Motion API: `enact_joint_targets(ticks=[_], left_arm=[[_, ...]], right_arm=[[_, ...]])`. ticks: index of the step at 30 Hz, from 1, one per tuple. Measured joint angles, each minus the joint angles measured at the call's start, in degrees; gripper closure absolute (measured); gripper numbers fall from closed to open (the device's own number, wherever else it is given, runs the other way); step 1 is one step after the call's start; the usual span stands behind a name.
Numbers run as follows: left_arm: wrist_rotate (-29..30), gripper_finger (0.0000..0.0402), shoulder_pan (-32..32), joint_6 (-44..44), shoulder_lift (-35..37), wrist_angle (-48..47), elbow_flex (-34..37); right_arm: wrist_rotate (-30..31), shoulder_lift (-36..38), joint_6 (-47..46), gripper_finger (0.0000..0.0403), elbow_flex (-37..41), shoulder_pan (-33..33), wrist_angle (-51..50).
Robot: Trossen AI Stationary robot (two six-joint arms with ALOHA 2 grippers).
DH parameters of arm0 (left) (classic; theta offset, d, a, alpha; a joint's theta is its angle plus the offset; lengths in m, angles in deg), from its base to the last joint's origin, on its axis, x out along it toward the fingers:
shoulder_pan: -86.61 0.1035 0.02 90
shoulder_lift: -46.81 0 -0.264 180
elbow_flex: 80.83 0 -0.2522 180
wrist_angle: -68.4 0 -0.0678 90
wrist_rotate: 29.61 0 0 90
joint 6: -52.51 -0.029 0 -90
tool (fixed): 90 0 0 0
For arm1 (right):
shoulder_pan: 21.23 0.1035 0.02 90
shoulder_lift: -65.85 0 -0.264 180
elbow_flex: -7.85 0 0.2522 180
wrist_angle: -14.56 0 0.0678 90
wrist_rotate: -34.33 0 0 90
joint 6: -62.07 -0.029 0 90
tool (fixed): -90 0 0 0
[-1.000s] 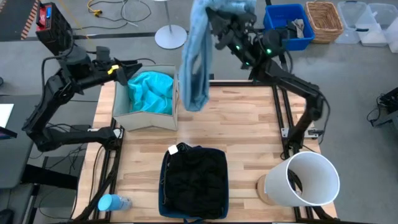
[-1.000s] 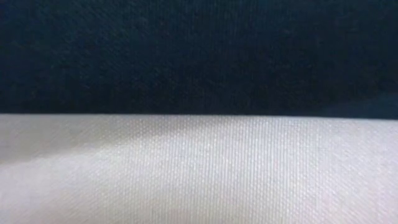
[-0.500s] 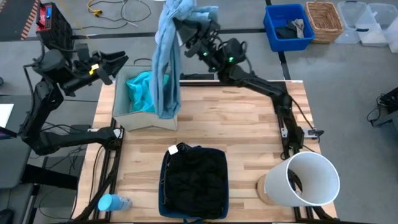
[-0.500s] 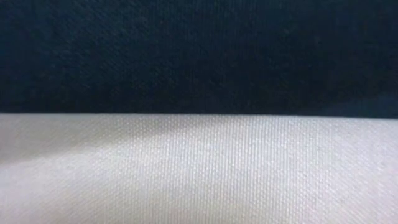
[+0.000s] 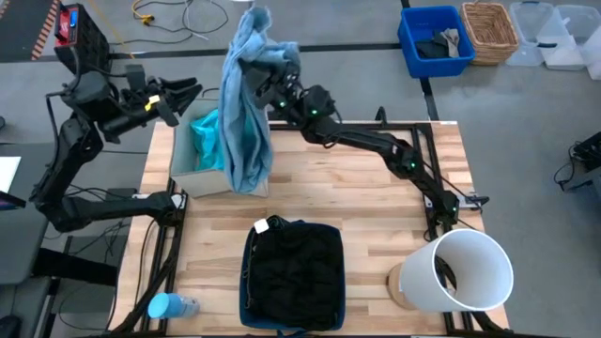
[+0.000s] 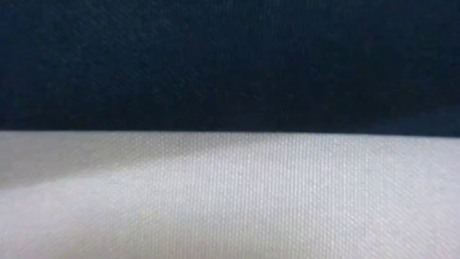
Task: Sort clothes
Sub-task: Put the blue denim jeans into the white laundry organizer
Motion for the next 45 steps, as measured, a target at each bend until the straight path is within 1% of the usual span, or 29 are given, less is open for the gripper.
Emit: enact_joint_targets(ticks=[2,7,10,14,20,23,25,27,32,34,36,38,41,43,45], left_arm=[[0.0,0.0168,0.0,0.0,-0.1,-0.9,0.0],[0.3,0.0168,0.0,0.0,-0.1,-4.6,0.0],[1.7,0.0168,0.0,-0.3,-0.1,-6.9,0.0],[2.7,0.0168,0.0,-1.3,-0.3,-8.9,0.0],[3.8,0.0168,0.0,-2.9,-1.3,-11.3,0.0],[3.8,0.0168,0.0,-3.6,-2.4,-12.0,0.0],[3.8,0.0168,0.0,-3.7,-3.4,-12.8,0.0],[3.8,0.0168,0.0,-3.7,-4.6,-13.2,0.0],[3.7,0.0168,0.0,-3.9,-7.0,-13.2,0.0],[3.7,0.0168,0.0,-4.3,-7.4,-13.2,0.0],[3.1,0.0168,0.0,-4.7,-7.7,-13.3,0.0],[2.9,0.0168,0.0,-5.2,-7.9,-13.3,0.0],[2.9,0.0168,0.0,-5.5,-8.3,-14.4,0.0],[2.7,0.0168,0.0,-5.5,-8.8,-15.5,0.0],[2.3,0.0168,0.0,-6.2,-9.7,-17.9,0.0]], right_arm=[[-1.8,-0.8,0.3,0.0403,0.0,-0.1,-3.2],[-5.7,-0.9,2.4,0.0403,0.0,0.7,-22.4],[-9.0,-1.1,4.0,0.0403,0.0,1.2,-29.6],[-11.7,-0.9,6.5,0.0403,0.0,1.9,-38.5],[-13.5,-0.8,6.6,0.0400,-0.1,2.5,-52.5],[-13.6,-0.8,6.6,0.0384,-0.1,2.6,-59.0],[-13.6,-0.8,6.4,0.0363,0.0,2.7,-60.2],[-14.0,-0.8,5.8,0.0332,0.0,3.0,-58.6],[-15.3,-0.1,5.6,0.0236,0.0,3.1,-50.9],[-16.1,1.3,6.4,0.0198,0.1,3.1,-51.2],[-17.6,2.9,8.2,0.0171,0.0,3.0,-51.7],[-19.5,4.2,11.1,0.0157,0.0,3.0,-53.3],[-19.6,6.7,15.4,0.0156,0.1,3.3,-57.5],[-17.3,9.1,17.8,0.0162,0.1,3.7,-60.7],[-13.1,12.1,20.7,0.0172,0.1,4.4,-64.6]])
